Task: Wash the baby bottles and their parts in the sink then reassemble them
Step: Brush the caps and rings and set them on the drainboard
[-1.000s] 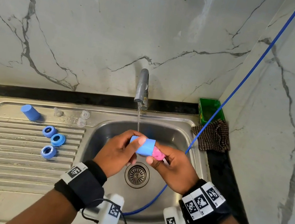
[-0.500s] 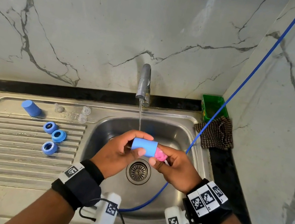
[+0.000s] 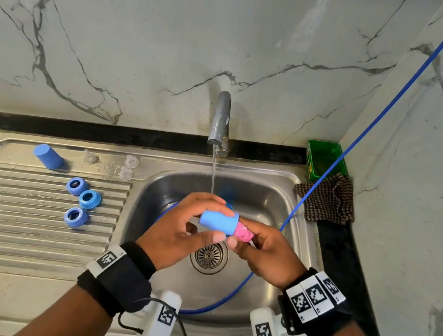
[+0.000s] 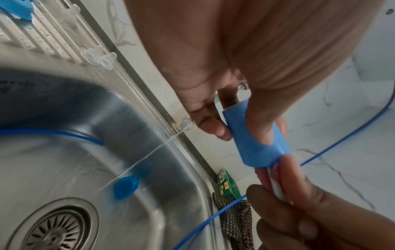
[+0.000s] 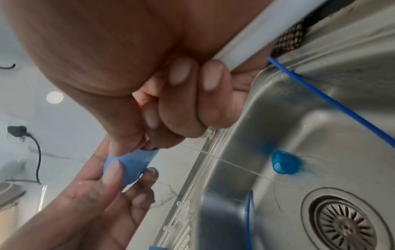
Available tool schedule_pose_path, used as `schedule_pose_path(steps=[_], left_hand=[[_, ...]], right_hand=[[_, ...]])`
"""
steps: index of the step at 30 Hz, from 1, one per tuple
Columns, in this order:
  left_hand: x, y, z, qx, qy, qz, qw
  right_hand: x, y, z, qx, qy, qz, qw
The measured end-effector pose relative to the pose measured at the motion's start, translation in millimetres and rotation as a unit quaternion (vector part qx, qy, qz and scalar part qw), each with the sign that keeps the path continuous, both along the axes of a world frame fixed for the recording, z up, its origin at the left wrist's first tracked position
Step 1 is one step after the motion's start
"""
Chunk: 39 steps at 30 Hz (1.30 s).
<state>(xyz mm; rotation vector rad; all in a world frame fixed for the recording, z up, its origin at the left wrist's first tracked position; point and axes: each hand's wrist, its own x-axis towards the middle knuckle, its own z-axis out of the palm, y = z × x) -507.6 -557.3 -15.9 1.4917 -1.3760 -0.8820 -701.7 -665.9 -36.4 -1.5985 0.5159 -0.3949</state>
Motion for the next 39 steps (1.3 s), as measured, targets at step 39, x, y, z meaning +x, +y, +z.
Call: schedule_pose_path(steps=[39], left_hand=[[3.3,2.4,-3.0,-0.002,0.06,0.026,0.998]], right_hand=[[16.1,-6.1,3.5,-0.04,0.0,-0.012,0.999]])
